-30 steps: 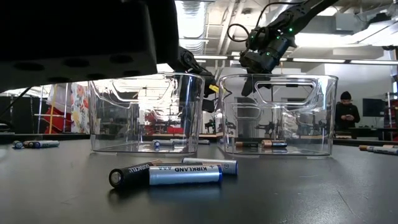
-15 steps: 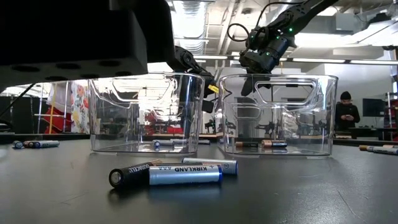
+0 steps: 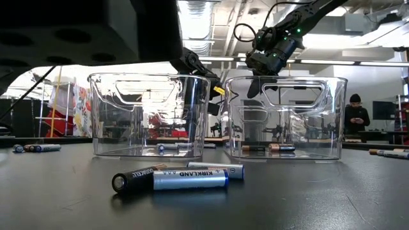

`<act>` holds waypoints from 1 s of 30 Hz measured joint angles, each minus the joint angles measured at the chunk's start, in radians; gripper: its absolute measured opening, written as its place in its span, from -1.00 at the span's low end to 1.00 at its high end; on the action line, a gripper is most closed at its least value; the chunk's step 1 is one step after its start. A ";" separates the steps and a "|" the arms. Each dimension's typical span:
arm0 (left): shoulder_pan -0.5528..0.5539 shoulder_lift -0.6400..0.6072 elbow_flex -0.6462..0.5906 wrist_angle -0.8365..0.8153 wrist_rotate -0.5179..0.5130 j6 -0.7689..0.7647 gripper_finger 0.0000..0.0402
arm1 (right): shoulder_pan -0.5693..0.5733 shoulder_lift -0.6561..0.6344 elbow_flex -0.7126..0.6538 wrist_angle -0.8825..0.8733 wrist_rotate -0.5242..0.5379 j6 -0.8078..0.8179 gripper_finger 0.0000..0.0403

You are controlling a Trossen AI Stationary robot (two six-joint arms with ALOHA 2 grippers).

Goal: Sort batteries
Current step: Put the black battery into the right transparent bin

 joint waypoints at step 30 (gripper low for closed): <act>0.002 -0.004 0.056 -0.096 -0.001 -0.038 -0.88 | 0.001 0.000 0.000 -0.001 0.000 0.036 -0.72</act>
